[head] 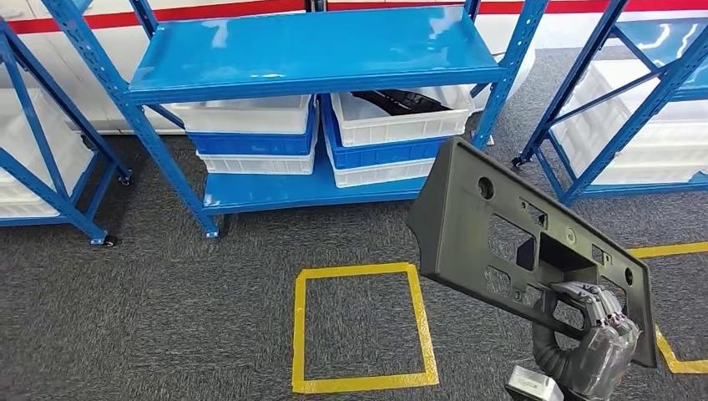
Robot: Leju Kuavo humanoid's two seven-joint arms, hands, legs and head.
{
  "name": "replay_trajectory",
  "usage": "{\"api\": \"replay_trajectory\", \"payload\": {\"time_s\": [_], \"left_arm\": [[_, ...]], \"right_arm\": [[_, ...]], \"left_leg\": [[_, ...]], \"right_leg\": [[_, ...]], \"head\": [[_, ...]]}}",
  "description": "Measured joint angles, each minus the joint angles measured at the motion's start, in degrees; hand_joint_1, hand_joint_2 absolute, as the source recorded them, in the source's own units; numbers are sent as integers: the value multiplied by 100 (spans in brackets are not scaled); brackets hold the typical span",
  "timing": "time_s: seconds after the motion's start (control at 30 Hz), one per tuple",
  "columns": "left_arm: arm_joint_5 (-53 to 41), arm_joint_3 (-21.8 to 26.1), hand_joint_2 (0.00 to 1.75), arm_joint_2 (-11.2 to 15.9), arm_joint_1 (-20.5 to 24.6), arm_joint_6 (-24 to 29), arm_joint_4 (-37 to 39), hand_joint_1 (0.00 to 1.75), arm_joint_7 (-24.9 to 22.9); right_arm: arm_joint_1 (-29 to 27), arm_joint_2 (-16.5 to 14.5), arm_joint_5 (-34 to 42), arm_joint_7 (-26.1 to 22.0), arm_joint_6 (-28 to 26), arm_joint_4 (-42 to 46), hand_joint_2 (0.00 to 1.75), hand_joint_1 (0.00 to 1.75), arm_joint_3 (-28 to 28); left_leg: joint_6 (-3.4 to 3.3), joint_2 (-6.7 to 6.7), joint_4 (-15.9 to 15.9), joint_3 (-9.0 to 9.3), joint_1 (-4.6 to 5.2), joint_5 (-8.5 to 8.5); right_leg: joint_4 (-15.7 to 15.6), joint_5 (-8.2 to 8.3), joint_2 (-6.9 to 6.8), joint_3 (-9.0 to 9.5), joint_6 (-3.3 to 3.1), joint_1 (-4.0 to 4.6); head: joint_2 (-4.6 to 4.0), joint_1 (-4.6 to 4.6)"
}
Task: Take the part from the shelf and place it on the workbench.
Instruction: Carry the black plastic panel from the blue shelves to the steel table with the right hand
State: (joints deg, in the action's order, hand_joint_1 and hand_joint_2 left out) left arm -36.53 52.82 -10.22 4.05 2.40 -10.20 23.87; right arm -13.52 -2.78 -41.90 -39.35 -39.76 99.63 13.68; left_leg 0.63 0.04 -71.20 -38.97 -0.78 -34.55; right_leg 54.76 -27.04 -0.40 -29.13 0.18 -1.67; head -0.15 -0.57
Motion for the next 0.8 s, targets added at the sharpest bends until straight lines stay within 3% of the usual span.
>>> {"api": "replay_trajectory", "payload": {"time_s": [0.03,0.1,0.13,0.17,0.2,0.23,0.27,0.3,0.33,0.37,0.4,0.47,0.5,0.53,0.6,0.63,0.67,0.7,0.73,0.8], "left_arm": [[5,2,175,5,0,1,-1,0,1],[28,11,175,10,9,1,-1,0,22],[42,22,175,4,12,-1,1,0,36],[56,34,175,-1,14,-5,1,0,48],[66,45,175,-4,10,-11,2,0,52],[71,52,175,-8,6,-19,3,0,52],[74,55,175,-9,4,-26,3,0,52],[75,55,175,-12,1,-33,3,0,52],[75,55,175,-14,1,-39,3,0,52],[75,55,175,-16,0,-44,3,0,52],[76,55,175,-15,-1,-50,3,0,52],[78,57,175,-14,-8,-61,3,0,52],[78,61,175,-12,-13,-64,3,0,52],[79,67,175,-11,-18,-67,3,0,52],[79,80,175,-12,-22,-72,4,0,52],[80,85,175,-12,-22,-73,5,0,52],[81,89,175,-11,-22,-74,5,0,52],[84,93,175,-9,-22,-74,5,0,52],[86,101,175,-8,-21,-74,5,0,52],[90,121,175,-6,-15,-74,5,0,52]], "right_arm": [[4,-4,-1,10,0,-15,175,175,0],[44,-19,-22,64,0,-60,175,175,1],[66,-27,-42,90,0,-76,175,175,0],[89,-34,-64,113,0,-94,175,175,-5],[102,-39,-82,118,0,-114,175,175,-20],[104,-42,-97,121,0,-134,175,175,-39],[107,-43,-106,121,0,-151,175,175,-58],[108,-44,-113,121,0,-163,175,175,-72],[109,-48,-120,120,0,-165,175,175,-78],[107,-52,-124,118,0,-165,175,175,-78],[102,-58,-128,111,0,-165,175,175,-81],[89,-67,-131,91,0,-165,175,175,-90],[86,-69,-130,82,0,-165,175,175,-98],[85,-74,-129,77,0,-165,175,175,-107],[80,-92,-130,69,0,-166,175,175,-121],[76,-102,-131,67,0,-167,175,175,-125],[73,-108,-131,65,0,-168,175,175,-128],[71,-113,-131,64,0,-170,175,175,-131],[70,-116,-131,64,0,-172,175,175,-134],[69,-123,-131,64,0,-175,175,175,-140]], "left_leg": [[21,1,-40,87,-17,99],[38,-24,621,705,-44,308],[-36,-25,1074,965,-49,430],[-145,-19,1434,1085,-35,502],[-257,5,1462,916,-9,629],[-329,33,1480,748,2,788],[-340,46,1472,597,18,919],[-313,51,1461,492,28,1015],[-281,49,1448,439,39,1075],[-246,49,1437,402,52,1125],[-211,50,1429,376,60,1169],[-139,51,1421,335,50,1233],[-107,46,1378,301,33,1175],[-78,41,1252,245,18,1014],[-32,27,677,58,2,468],[-13,20,290,-38,-1,218],[2,13,-31,-95,-2,85],[8,9,-196,-76,-2,79],[5,7,-154,50,-3,176],[-27,3,536,581,-4,426]], "right_leg": [[27,51,-1,-82,18,-5],[176,195,-2,-343,133,0],[246,252,-2,-458,222,-8],[534,89,1,-632,269,-6],[969,-127,4,-761,325,-9],[1256,-296,10,-755,367,-15],[1388,-442,14,-625,388,-9],[1160,-400,15,-317,431,-9],[659,-334,19,44,434,7],[311,-341,24,249,407,21],[119,-370,30,338,370,39],[56,-351,36,281,271,39],[60,-311,30,242,200,25],[56,-263,22,197,118,11],[58,-151,2,88,-4,13],[63,-95,-3,29,-31,24],[75,-38,-6,-33,-36,35],[93,11,-5,-97,-26,41],[119,52,-4,-167,-14,45],[187,102,-2,-286,25,45]], "head": [[0,-1],[0,-4],[0,-3],[0,8],[0,22],[0,35],[0,49],[0,52],[0,56],[0,54],[0,53],[0,52],[0,51],[0,47],[0,37],[0,34],[0,34],[0,34],[0,34],[0,32]]}}
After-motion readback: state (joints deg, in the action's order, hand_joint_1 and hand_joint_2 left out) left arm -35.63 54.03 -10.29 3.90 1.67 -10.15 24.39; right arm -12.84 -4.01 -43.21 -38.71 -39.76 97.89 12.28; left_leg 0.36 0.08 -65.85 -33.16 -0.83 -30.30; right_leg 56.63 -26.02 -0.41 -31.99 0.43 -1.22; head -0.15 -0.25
